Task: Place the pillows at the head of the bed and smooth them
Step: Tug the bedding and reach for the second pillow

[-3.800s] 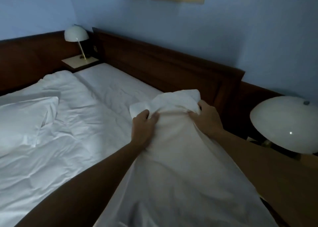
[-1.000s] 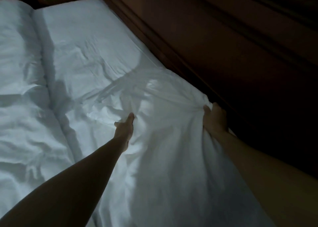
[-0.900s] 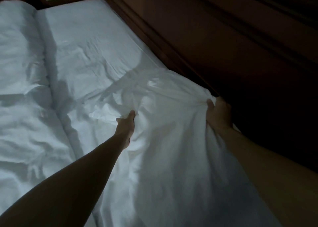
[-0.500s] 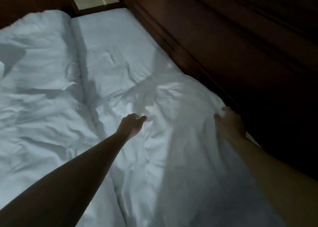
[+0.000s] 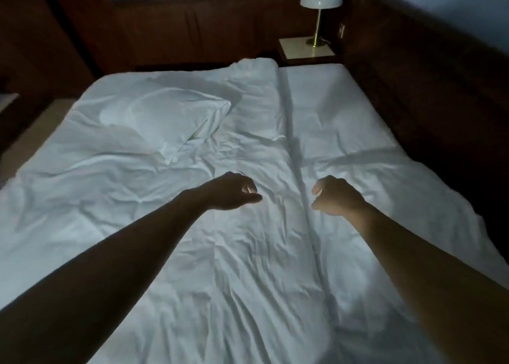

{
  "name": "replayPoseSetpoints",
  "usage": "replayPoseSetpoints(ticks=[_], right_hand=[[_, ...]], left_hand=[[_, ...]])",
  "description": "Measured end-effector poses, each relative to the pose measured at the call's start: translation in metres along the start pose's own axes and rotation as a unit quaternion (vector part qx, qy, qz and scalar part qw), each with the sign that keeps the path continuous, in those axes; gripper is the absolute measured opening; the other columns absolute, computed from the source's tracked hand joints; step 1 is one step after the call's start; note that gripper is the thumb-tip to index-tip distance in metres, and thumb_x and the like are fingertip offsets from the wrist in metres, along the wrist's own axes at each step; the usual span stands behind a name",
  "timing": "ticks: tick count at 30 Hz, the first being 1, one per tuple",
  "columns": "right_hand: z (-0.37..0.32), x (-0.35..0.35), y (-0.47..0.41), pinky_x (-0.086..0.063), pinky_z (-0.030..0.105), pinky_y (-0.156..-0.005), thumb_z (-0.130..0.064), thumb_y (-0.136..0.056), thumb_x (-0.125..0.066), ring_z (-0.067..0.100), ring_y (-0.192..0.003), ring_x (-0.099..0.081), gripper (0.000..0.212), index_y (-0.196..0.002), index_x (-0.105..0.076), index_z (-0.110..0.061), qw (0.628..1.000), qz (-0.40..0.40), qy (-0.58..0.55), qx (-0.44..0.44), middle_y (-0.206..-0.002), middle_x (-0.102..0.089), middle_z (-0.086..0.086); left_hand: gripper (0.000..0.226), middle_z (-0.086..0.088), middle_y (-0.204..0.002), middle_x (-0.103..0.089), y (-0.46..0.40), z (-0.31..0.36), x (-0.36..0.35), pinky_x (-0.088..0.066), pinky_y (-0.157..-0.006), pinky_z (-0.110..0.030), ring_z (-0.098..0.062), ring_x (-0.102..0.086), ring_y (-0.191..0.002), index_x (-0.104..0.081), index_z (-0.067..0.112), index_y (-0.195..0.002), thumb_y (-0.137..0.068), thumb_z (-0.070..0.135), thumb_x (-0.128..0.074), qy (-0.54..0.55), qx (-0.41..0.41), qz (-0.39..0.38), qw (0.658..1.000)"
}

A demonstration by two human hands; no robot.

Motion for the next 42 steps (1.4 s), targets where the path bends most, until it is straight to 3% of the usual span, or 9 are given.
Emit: replayPoseSetpoints(ticks=[6, 12, 22, 26, 29, 31, 34, 37, 42], right_hand=[[-0.175, -0.014, 0.087, -0.055, 0.038, -0.094, -0.025, -0.080, -0.077, 0.030, -0.114, -0.066, 0.048, -0.127, -0.065, -0.017, 0.995, 0.009, 0.025, 0.101, -0.128, -0.065, 0.007], [-0.296, -0.072, 0.156, -0.051, 0.040, -0.098, -0.028, -0.083, -0.084, 0.030, -0.120, -0.063, 0.047, -0.126, -0.068, -0.016, 0.976, -0.039, 0.044, 0.211, -0.130, -0.066, 0.010], [-0.477, -0.166, 0.268, -0.053, 0.034, -0.083, -0.035, -0.081, -0.085, 0.027, -0.099, -0.065, 0.052, -0.126, -0.064, -0.022, 0.932, -0.086, 0.124, 0.330, -0.124, -0.062, 0.005], [-0.567, -0.203, 0.323, -0.056, 0.038, -0.091, -0.033, -0.078, -0.086, 0.027, -0.103, -0.065, 0.052, -0.125, -0.066, -0.020, 0.907, -0.096, 0.135, 0.388, -0.126, -0.062, 0.004], [-0.640, -0.235, 0.366, -0.057, 0.039, -0.092, -0.031, -0.077, -0.087, 0.027, -0.101, -0.066, 0.045, -0.116, -0.071, -0.016, 0.894, -0.107, 0.117, 0.418, -0.112, -0.065, 0.002], [-0.693, -0.257, 0.385, -0.058, 0.038, -0.086, -0.032, -0.073, -0.087, 0.027, -0.092, -0.066, 0.034, -0.098, -0.072, -0.014, 0.895, -0.100, 0.095, 0.424, -0.101, -0.067, 0.003], [-0.771, -0.293, 0.405, -0.047, 0.027, -0.063, -0.034, -0.066, -0.086, 0.025, -0.074, -0.061, 0.031, -0.073, -0.062, -0.015, 0.894, -0.097, 0.091, 0.428, -0.087, -0.064, 0.004], [-0.844, -0.329, 0.420, -0.039, 0.023, -0.052, -0.034, -0.059, -0.080, 0.022, -0.067, -0.062, 0.027, -0.073, -0.068, -0.014, 0.890, -0.084, 0.137, 0.428, -0.081, -0.067, 0.005], [-0.954, -0.383, 0.445, -0.046, 0.028, -0.058, -0.040, -0.066, -0.086, 0.022, -0.069, -0.060, 0.040, -0.089, -0.067, -0.013, 0.879, -0.071, 0.156, 0.445, -0.080, -0.062, 0.004]], left_hand=[[0.032, 0.010, -0.103, -0.067, 0.154, -0.091, 0.091, -0.045, -0.084, -0.029, -0.011, -0.061, -0.101, -0.070, 0.032, -0.112, -0.089, 0.054, -0.065, 0.013, 0.062, 0.074, 0.995], [0.036, 0.009, -0.108, -0.069, 0.284, -0.162, 0.105, -0.045, -0.074, -0.021, -0.010, -0.063, -0.101, -0.069, 0.028, -0.116, -0.091, 0.052, -0.064, 0.051, 0.109, 0.116, 0.986], [0.032, 0.012, -0.106, -0.068, 0.503, -0.278, 0.110, -0.042, -0.075, -0.026, -0.010, -0.061, -0.098, -0.066, 0.035, -0.119, -0.094, 0.053, -0.058, 0.072, 0.238, 0.180, 0.952], [0.033, 0.011, -0.107, -0.069, 0.594, -0.329, 0.122, -0.046, -0.083, -0.035, -0.013, -0.063, -0.098, -0.064, 0.035, -0.122, -0.095, 0.053, -0.056, 0.057, 0.287, 0.188, 0.937], [0.032, 0.003, -0.118, -0.070, 0.666, -0.385, 0.134, -0.051, -0.092, -0.041, -0.015, -0.064, -0.100, -0.066, 0.033, -0.119, -0.094, 0.052, -0.059, 0.059, 0.315, 0.201, 0.926], [0.034, 0.004, -0.121, -0.069, 0.711, -0.426, 0.148, -0.051, -0.093, -0.041, -0.014, -0.064, -0.100, -0.065, 0.030, -0.121, -0.096, 0.051, -0.058, 0.043, 0.326, 0.203, 0.922], [0.036, 0.005, -0.113, -0.069, 0.767, -0.488, 0.173, -0.050, -0.088, -0.036, -0.011, -0.067, -0.096, -0.063, 0.026, -0.125, -0.098, 0.049, -0.056, 0.029, 0.337, 0.210, 0.917], [0.034, 0.008, -0.110, -0.068, 0.805, -0.545, 0.197, -0.047, -0.083, -0.034, -0.011, -0.065, -0.099, -0.064, 0.028, -0.120, -0.096, 0.051, -0.058, 0.026, 0.342, 0.212, 0.915], [0.025, 0.005, -0.102, -0.067, 0.836, -0.623, 0.234, -0.053, -0.089, -0.039, -0.015, -0.066, -0.096, -0.066, 0.021, -0.116, -0.098, 0.038, -0.059, 0.046, 0.314, 0.203, 0.926]])
Point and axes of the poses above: each hand's wrist, its own y-axis away from the middle knuckle, its own x-axis out of the back of the hand, z = x × y, the point moved 3 cm from there along -y, towards the middle knuckle
